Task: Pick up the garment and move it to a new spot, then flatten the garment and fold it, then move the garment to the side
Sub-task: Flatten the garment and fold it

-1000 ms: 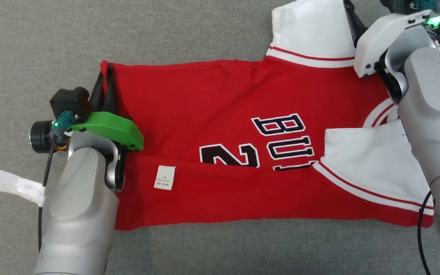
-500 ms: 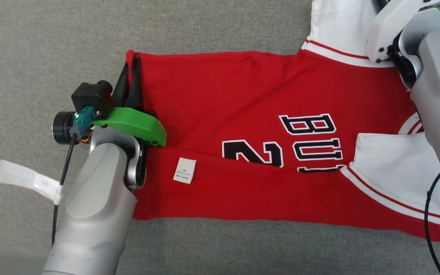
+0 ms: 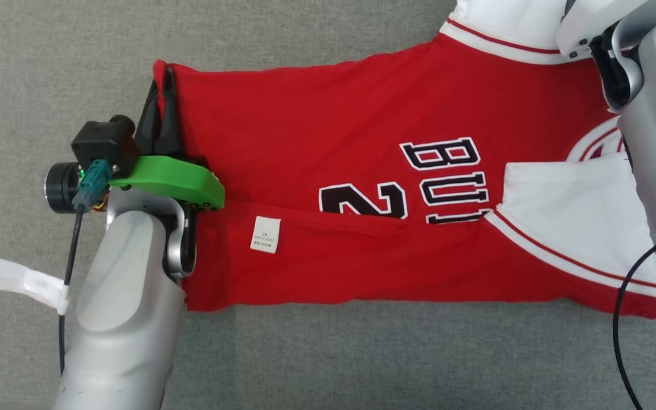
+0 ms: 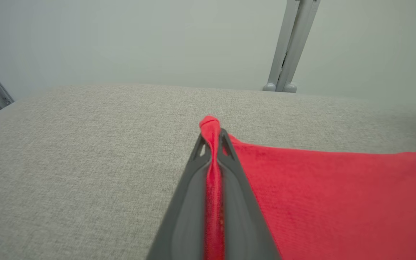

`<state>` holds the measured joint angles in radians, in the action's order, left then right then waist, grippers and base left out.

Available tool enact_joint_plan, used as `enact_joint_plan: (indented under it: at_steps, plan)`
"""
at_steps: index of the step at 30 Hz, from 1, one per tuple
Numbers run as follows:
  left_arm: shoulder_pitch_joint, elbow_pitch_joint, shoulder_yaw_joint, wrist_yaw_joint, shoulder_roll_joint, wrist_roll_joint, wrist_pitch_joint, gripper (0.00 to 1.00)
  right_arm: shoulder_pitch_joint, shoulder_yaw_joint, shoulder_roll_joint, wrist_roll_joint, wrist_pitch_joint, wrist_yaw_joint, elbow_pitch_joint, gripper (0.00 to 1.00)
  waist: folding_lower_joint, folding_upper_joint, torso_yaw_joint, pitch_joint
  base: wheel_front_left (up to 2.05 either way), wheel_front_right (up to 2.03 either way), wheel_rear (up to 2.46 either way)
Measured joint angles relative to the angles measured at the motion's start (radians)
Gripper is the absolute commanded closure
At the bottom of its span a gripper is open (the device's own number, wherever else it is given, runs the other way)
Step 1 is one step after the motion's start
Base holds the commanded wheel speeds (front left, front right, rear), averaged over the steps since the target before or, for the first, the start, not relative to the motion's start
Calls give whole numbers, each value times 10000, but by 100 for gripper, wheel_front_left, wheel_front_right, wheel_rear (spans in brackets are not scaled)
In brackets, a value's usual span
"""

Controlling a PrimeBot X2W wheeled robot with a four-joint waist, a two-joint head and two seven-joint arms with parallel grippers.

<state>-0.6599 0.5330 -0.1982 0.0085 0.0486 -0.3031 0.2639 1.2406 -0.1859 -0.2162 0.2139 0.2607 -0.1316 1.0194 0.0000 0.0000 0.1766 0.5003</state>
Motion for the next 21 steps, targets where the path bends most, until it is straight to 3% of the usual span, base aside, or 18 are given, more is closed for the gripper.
enact_joint_plan:
  at_steps: [4, 10, 21]
  plan:
    - [281, -136, 454, -128, 4, 499, 2, 100, -931, 196, 109, 445, 12, 2, -1592, 100, 0, 0, -292, -246, 0, 0, 0]
    - [1436, -102, 1586, -616, 102, 1235, 2, 100, -4099, 21, 144, 1812, 10, 2, -4000, 100, 0, 0, -1026, -1139, 0, 0, 0]
    - [2939, -33, 2339, -1020, 136, 1674, 2, 100, -7324, 539, 485, 2537, 10, 2, -4844, 100, 0, 0, -1586, -2192, 0, 0, 0]
